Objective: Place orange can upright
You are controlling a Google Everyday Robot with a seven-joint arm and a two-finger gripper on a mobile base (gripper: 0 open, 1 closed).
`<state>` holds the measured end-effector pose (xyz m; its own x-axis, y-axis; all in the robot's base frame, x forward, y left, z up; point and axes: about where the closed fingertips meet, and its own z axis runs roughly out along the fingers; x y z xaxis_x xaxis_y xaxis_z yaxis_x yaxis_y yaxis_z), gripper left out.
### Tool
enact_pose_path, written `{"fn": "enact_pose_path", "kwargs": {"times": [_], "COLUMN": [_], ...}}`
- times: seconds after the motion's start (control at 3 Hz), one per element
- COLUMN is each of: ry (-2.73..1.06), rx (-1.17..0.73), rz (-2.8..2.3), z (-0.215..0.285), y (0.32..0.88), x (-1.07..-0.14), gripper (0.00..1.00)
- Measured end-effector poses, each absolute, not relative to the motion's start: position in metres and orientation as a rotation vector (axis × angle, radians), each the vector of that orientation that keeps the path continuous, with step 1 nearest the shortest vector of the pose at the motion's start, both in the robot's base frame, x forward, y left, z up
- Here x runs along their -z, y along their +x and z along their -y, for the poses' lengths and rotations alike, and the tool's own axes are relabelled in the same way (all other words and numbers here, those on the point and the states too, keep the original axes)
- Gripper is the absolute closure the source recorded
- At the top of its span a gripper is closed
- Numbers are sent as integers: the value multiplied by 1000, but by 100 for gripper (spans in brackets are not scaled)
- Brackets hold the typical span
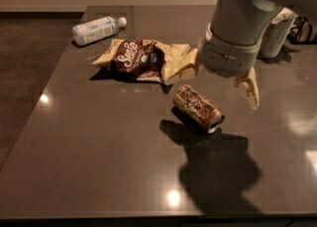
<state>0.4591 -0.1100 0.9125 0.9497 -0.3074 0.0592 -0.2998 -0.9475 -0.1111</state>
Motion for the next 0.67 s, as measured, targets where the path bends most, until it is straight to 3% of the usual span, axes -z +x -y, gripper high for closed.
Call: {"fn": "enact_pose_path", "kwargs": {"times": [0.67], "ry": [-3035], "rx": [66], "rz": [-255], "z": [97], "y": [461], "x": [-903], "gripper": [0]}}
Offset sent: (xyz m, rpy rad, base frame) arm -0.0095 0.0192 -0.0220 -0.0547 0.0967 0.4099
